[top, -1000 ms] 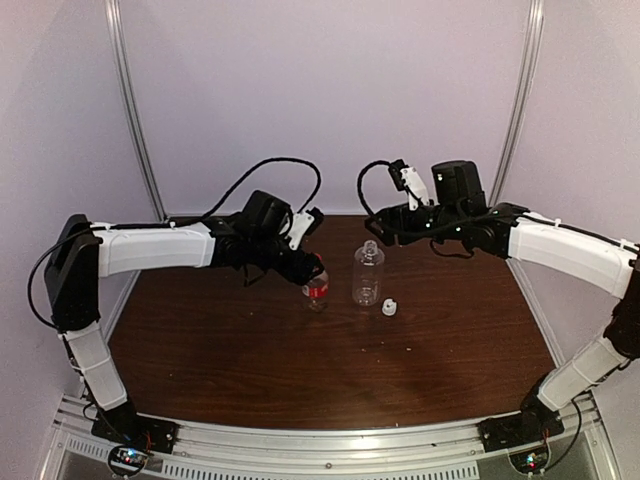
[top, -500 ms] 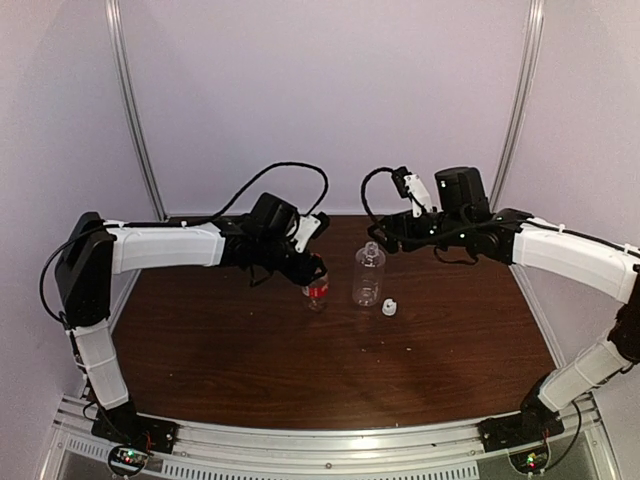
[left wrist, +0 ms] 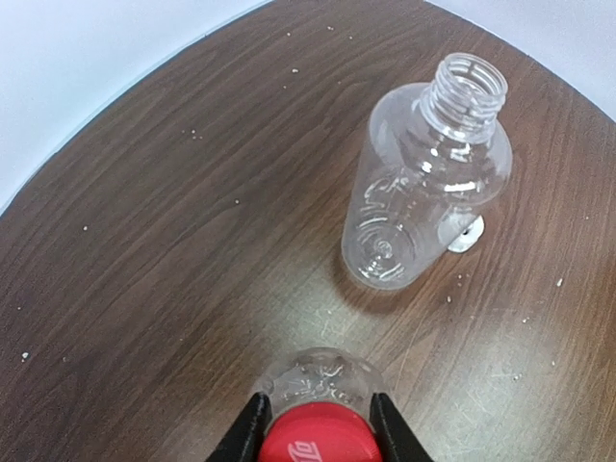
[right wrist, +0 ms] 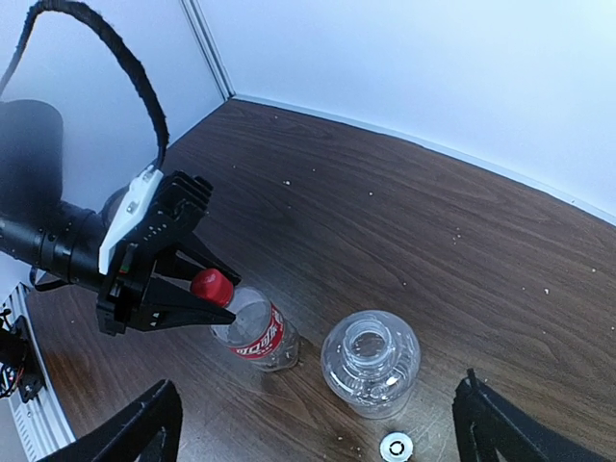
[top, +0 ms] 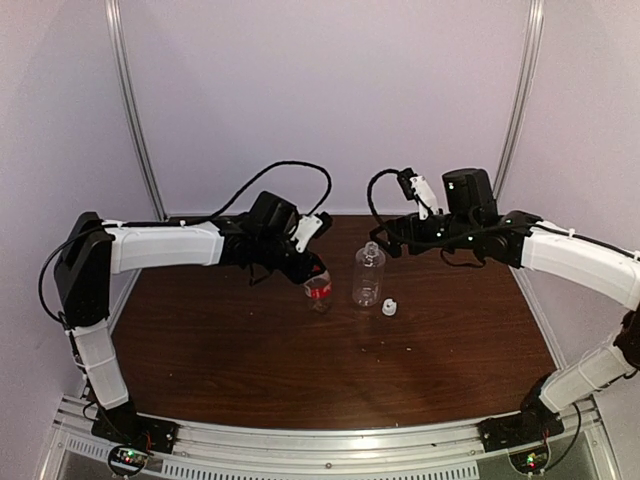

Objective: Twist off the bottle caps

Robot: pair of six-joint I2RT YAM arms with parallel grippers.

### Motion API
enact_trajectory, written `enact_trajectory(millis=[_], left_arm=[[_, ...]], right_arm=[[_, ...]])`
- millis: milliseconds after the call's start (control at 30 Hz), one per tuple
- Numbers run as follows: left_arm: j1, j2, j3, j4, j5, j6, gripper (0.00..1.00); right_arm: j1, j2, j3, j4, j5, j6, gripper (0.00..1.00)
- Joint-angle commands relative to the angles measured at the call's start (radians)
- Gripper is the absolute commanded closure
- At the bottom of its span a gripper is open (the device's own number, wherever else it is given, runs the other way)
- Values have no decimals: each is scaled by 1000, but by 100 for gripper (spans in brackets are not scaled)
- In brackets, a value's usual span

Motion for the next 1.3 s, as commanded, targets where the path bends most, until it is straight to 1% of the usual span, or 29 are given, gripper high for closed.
enact_trajectory(millis=[0, 167, 267, 433, 633, 767, 833, 967, 1067, 1267], left_arm=[[6, -84, 4, -67, 31, 46, 83], [6, -202, -36, -133, 148, 64, 83], [5, -272, -48, -157, 254, 64, 83], [5, -376, -56, -158, 423, 65, 83], [5, -461, -68, -98, 566, 18, 82], [5, -475, -76, -45, 654, -28, 82], [5, -477, -77, -19, 685, -48, 82], [5, -478, -78, 12, 702, -73, 83], [5, -477, -86, 38, 714, -93, 83], [4, -480, -102, 72, 727, -123, 83]], right_arm=[[0, -56, -6, -4, -61, -30, 1], [9, -75, -11, 5, -137, -64, 0], [20, -82, -17, 27, -214, -78, 0], [82, -82, -6, 35, -349, -128, 0], [134, -70, 21, 32, -485, -149, 0], [173, -49, 49, 18, -510, -162, 0], [192, -31, 72, -6, -506, -173, 0], [224, -2, 101, -28, -496, -175, 0], [241, 20, 117, -43, -484, -209, 1], [267, 54, 129, -45, -479, -214, 6]])
